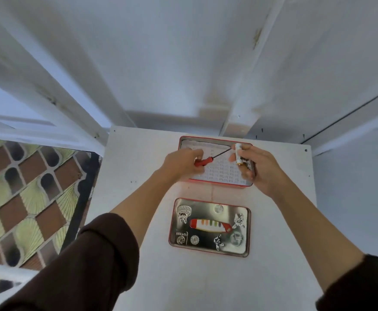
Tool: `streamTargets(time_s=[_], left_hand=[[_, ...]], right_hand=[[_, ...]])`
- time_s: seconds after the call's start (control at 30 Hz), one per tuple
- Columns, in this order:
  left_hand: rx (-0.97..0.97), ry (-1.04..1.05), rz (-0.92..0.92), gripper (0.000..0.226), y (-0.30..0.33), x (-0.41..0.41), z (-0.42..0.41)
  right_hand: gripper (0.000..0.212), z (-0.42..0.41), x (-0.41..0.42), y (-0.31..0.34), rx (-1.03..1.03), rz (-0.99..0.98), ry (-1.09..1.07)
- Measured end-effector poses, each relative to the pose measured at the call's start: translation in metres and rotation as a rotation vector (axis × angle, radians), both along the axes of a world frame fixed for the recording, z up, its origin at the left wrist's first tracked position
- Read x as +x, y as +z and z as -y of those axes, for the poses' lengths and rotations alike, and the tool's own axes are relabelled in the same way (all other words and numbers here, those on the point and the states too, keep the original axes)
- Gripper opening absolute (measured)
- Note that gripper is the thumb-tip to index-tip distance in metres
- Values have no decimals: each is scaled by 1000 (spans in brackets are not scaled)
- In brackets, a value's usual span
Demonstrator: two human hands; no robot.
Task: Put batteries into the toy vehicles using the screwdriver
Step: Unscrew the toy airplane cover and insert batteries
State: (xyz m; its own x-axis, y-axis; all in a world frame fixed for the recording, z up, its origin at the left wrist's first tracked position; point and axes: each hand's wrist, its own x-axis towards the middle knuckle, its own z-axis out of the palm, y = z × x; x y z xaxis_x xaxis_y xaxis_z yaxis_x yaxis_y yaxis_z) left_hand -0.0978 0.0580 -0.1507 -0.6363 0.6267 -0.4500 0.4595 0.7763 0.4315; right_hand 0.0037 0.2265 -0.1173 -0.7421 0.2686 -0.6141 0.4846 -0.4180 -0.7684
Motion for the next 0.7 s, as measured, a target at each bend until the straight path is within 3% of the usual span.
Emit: streamTargets(time_s=[0.27, 0.53, 0.7], left_hand=[[377, 246, -2, 16, 120, 31, 46], [565, 343, -155, 30, 189, 74, 98], [648, 355, -196, 26, 220, 113, 135]], right_hand=[[6, 41, -1, 100, 37, -174, -3], [13, 100, 25, 176, 105, -291, 54], [18, 142, 71, 205, 144, -319, 59]])
